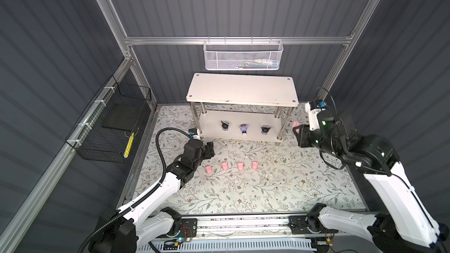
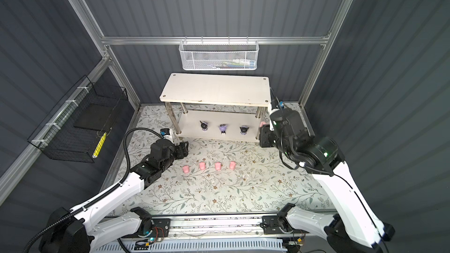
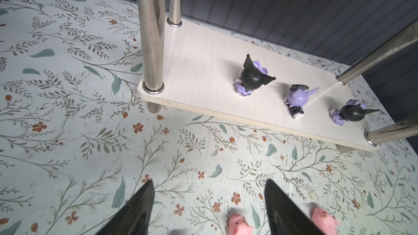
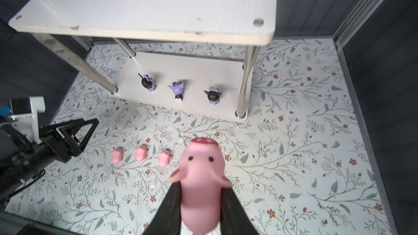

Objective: Place and organize the plastic toys onto the shelf
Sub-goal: 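Lift the pink pig with the right gripper up over the top shelf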

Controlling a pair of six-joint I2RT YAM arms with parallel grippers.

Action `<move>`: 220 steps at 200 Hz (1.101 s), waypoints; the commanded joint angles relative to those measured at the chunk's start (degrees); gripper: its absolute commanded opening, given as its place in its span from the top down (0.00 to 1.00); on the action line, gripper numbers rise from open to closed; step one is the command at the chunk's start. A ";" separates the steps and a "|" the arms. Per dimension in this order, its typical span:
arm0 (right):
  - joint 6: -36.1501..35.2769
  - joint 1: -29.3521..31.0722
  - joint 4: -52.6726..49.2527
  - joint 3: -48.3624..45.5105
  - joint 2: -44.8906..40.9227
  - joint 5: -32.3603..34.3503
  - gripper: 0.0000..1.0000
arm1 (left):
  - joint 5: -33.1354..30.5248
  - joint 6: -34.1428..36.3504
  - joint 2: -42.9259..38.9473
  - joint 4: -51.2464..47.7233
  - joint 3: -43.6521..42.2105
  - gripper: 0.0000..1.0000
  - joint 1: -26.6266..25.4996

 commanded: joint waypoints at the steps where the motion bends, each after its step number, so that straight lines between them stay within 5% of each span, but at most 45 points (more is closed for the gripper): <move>1: -5.44 -2.16 -3.68 7.61 6.41 2.88 0.71 | 1.98 -1.54 0.95 2.43 -1.85 0.24 0.25; 94: -9.51 -11.92 -8.19 46.29 38.10 -0.74 0.69 | 5.58 -2.13 5.39 7.10 -3.88 0.24 0.28; 220: -7.68 -16.11 -3.31 43.14 44.40 -5.28 0.69 | 7.31 -3.49 5.52 8.56 -5.51 0.24 0.29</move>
